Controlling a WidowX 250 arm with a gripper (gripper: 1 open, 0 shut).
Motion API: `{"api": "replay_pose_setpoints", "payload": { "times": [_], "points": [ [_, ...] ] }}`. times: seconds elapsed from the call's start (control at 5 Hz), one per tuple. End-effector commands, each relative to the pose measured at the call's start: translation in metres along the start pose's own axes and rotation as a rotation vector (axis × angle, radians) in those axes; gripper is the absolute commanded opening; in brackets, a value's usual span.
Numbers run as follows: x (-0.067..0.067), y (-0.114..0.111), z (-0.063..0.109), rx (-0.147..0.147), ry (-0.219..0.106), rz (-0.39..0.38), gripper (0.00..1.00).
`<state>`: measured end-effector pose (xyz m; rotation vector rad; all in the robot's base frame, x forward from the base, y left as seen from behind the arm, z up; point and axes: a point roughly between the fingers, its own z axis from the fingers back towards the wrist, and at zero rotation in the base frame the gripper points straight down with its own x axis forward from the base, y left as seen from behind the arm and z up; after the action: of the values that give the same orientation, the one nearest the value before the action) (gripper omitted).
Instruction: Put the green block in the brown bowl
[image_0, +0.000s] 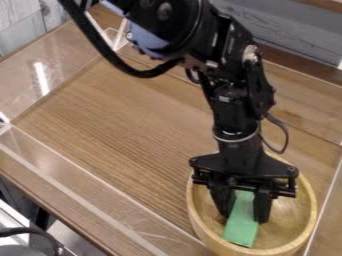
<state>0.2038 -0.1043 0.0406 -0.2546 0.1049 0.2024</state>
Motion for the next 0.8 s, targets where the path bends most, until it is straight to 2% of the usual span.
{"api": "replay_pose_setpoints", "payload": {
  "times": [0.0, 0.6],
  "points": [
    [0.0011, -0.0012, 0.0077, -0.006, -0.005, -0.01, 0.0],
    [0.0002, 0.0025, 0.0141, -0.002, 0.003, 0.001, 0.0]
  ]
}}
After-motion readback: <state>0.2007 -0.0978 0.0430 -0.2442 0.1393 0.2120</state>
